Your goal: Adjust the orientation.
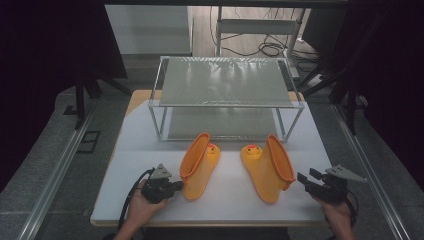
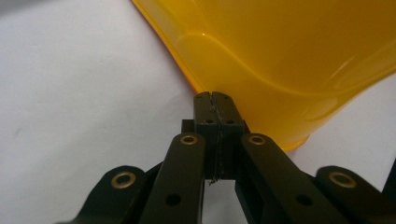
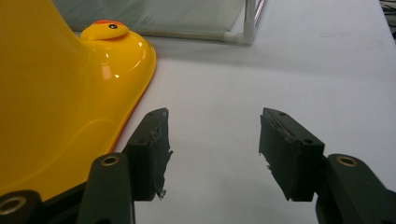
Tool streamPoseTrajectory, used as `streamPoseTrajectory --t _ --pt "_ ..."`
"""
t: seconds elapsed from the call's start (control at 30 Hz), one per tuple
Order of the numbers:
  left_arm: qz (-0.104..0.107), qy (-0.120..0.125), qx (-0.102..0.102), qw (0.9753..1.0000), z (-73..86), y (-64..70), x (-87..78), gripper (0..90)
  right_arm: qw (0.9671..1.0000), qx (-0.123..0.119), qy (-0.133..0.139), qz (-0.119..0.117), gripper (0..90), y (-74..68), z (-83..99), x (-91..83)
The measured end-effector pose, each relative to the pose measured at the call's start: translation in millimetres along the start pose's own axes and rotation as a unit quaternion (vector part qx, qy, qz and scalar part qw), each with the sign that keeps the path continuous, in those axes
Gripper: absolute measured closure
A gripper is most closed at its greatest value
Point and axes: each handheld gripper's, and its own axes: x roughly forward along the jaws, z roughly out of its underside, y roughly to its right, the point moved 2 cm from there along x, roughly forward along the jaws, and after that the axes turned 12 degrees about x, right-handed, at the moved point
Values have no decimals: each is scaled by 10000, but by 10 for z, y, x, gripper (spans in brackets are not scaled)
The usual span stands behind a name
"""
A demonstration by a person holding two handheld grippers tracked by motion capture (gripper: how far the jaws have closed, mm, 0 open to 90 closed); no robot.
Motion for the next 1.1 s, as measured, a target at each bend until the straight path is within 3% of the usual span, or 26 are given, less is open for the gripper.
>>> streamPoseTrajectory --t 0.3,0.5,0.6,0.67,0.77,0.8,0.9,1.1 --pt "339 -14 222 9992 -208 224 243 897 10000 36 32 -8 426 -16 -24 -4" --pt "579 16 252 9980 -317 318 389 877 9999 64 114 -92 440 -40 -56 -41" --pt "463 -51 347 9983 -302 332 381 815 9998 86 164 -125 444 -46 -75 -75" --pt "401 61 341 9986 -297 325 324 762 9996 86 213 -138 448 -48 -90 -102" --pt "268 322 184 9990 -285 277 210 640 9989 156 337 -284 456 -87 -149 -176" --pt "200 360 124 9991 -273 247 181 640 9989 156 337 -284 456 -87 -149 -176" --pt "-1 379 -43 9993 -227 144 121 554 9979 127 455 -441 459 -187 -212 -252" --pt "-174 350 -223 9990 -149 57 78 485 9954 134 710 -624 459 -347 -297 -438"
